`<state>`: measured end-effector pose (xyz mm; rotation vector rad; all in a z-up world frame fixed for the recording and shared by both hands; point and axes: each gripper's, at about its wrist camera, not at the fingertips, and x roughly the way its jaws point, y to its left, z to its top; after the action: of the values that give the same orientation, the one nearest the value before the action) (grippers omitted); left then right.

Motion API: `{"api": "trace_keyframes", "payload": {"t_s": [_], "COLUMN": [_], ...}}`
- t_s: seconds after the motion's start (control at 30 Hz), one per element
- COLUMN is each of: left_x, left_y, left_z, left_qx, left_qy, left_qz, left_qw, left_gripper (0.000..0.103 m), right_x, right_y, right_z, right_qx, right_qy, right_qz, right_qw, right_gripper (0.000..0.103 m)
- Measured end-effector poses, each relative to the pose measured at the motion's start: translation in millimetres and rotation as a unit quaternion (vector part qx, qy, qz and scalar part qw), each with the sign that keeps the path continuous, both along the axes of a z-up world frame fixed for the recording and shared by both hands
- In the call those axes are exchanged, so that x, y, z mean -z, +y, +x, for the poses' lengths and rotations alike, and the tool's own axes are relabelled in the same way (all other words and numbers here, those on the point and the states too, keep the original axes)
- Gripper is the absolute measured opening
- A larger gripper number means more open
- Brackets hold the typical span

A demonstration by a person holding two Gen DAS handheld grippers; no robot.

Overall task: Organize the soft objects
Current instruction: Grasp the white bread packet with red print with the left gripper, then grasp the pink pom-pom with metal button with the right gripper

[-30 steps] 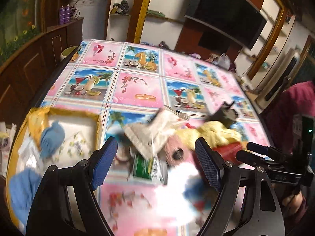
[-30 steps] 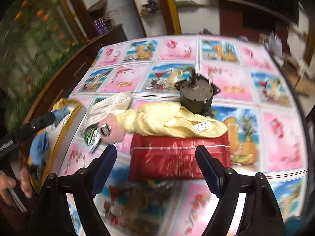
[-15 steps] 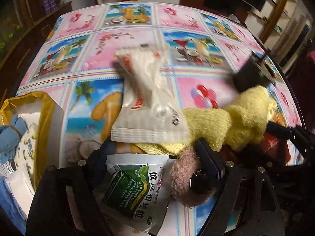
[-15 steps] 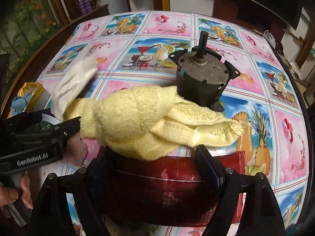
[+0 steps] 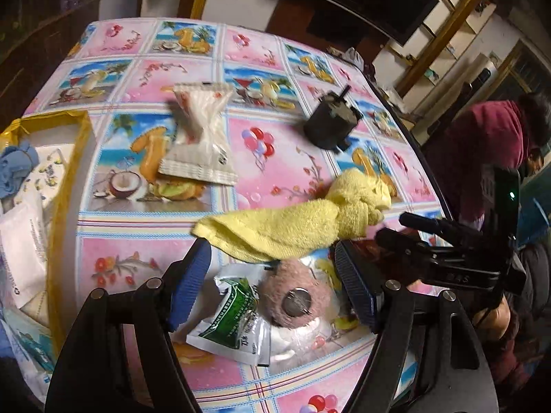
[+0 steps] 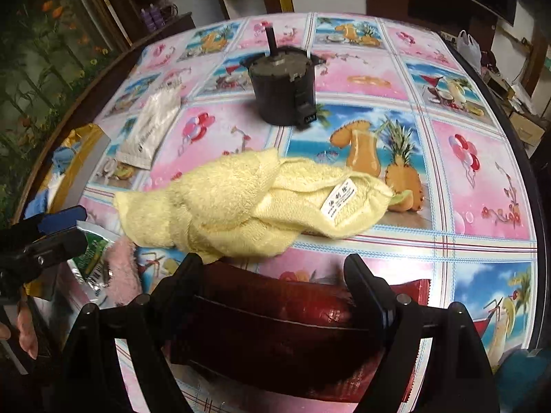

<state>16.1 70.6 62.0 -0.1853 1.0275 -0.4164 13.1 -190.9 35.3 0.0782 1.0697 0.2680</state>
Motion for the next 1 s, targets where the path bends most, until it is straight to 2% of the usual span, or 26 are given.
{"api": "trace_keyframes", "payload": {"t_s": [0.13,0.23,0.37,0.47,0.57,0.63,0.7,0.8,0.87,0.93,1.0], "left_x": [0.6,5.5,8.8,16.9,33.2,44.6,53.0,54.6,56.3,57.2,53.2], "left_y": [17.5,21.3,23.1,15.0,0.2,-7.1,-13.6,-22.0,-27.7,-29.0,-25.7], "left_z": [15.4,32.3,59.8,83.2,100.8,110.0,117.0,121.8,122.6,121.7,117.8], "left_qx": [-0.047,-0.066,-0.066,-0.063,-0.057,-0.051,-0.05,-0.047,-0.034,-0.025,-0.029], "left_qy": [0.01,0.017,0.013,0.01,0.012,0.018,0.015,-0.008,-0.017,-0.018,-0.02], "left_qz": [0.023,0.045,0.035,0.049,0.096,0.109,0.121,0.152,0.167,0.166,0.164], "left_qw": [0.9986,0.9966,0.9971,0.9968,0.9937,0.9925,0.9912,0.9872,0.9851,0.9857,0.9858], "left_gripper": [0.075,0.075,0.075,0.075,0.075,0.075,0.075,0.077,0.085,0.085,0.068], "right_x": [-21.3,-22.0,-10.0,-4.8,-3.2,-3.0,-5.7,-10.9,-9.3,-4.5,-0.4], "right_y": [-5.2,-4.4,1.5,0.8,-4.2,-5.9,-3.0,18.2,39.5,60.4,78.4], "right_z": [-3.7,3.0,16.2,17.5,15.1,13.0,9.4,-0.3,-8.0,-16.4,-25.4], "right_qx": [0.001,-0.004,-0.005,-0.002,0.002,-0.002,-0.02,-0.078,-0.123,-0.162,-0.196], "right_qy": [-0.049,-0.055,-0.048,-0.061,-0.083,-0.091,-0.095,-0.099,-0.092,-0.083,-0.077], "right_qz": [0.04,0.056,0.072,0.092,0.099,0.104,0.121,0.135,0.126,0.108,0.089], "right_qw": [0.998,0.997,0.996,0.994,0.992,0.99,0.988,0.983,0.98,0.977,0.974], "right_gripper": [0.084,0.084,0.084,0.084,0.084,0.084,0.084,0.084,0.084,0.084,0.084]}}
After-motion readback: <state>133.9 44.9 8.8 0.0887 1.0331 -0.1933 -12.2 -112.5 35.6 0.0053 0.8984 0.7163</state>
